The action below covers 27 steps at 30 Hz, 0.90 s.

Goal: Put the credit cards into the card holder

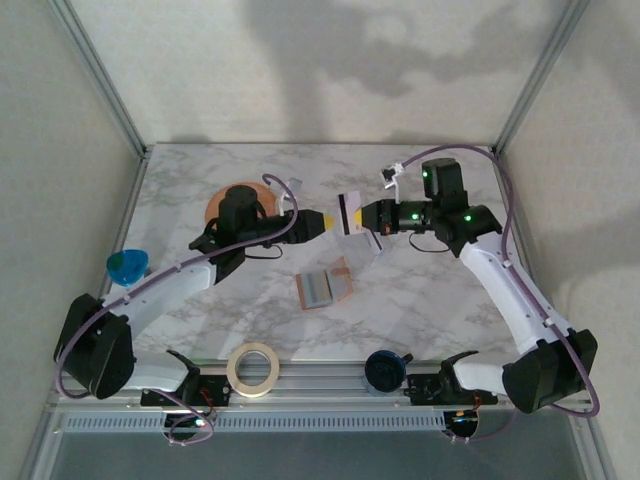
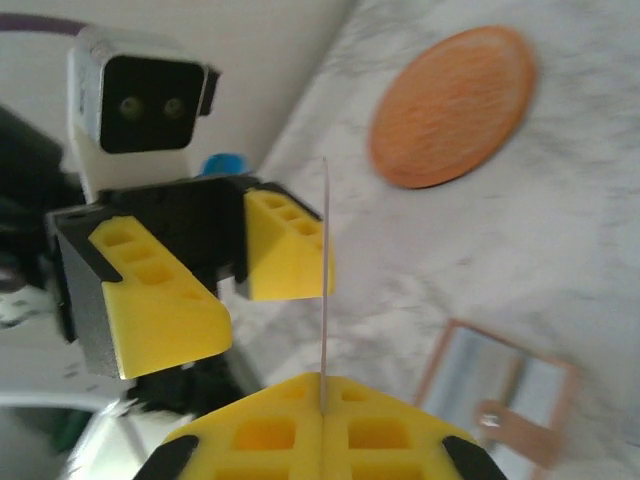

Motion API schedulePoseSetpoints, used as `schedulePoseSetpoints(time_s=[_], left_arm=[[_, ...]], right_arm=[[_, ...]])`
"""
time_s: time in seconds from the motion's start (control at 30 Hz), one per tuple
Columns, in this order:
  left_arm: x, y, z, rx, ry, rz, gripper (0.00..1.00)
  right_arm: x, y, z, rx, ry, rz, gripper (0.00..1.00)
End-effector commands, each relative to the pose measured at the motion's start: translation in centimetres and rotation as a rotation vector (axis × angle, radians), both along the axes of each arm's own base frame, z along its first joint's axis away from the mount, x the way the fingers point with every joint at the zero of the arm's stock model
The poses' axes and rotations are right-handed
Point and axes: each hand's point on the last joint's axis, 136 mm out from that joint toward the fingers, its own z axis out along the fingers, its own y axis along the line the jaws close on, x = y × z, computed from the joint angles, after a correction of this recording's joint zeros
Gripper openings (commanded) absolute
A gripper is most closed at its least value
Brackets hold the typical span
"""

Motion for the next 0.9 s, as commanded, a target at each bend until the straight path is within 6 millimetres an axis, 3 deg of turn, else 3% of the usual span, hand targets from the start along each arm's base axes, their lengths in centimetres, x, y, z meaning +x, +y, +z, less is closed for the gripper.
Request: schedulePoseSetpoints(time_s=[0.0,0.2,0.4,0.53,0.7,0.77,0.87], left_arm=[[-2.5,0.1,3.2,-0.063,-0.105,-0.099,0.57],[-3.2,0.0,4.0,-0.106,-0.110,-0.133,0.54],[-3.9,-0.3,4.8,-0.147,-0.119,-0.174,0.26],[-4.6,-0.1,5.7,-0.191,-0.134,-0.193,0.23],[-4.5,0.0,6.1,-0.195,-0.144,-0.184,0.05],[-4.2,0.0,6.0,-0.191,-0.146,-0.178,0.00],[-4.0,0.0,5.4,-0.166,-0.140,-0.174,0.00]], right_arm=[[-3.3,1.6,3.5,0.203,0.045,0.210,0.00],[-3.7,1.9,3.6,0.249,0.067,0.254,0.00],[-3.9,2.4,3.8,0.275,0.070,0.276,0.00],[-3.8,2.5,3.8,0.274,0.073,0.271,0.00],[-3.6,2.9,3.8,0.300,0.077,0.269,0.00],[-3.6,2.9,3.6,0.291,0.081,0.258,0.06],[-3.4,2.7,2.4,0.258,0.080,0.229,0.26]])
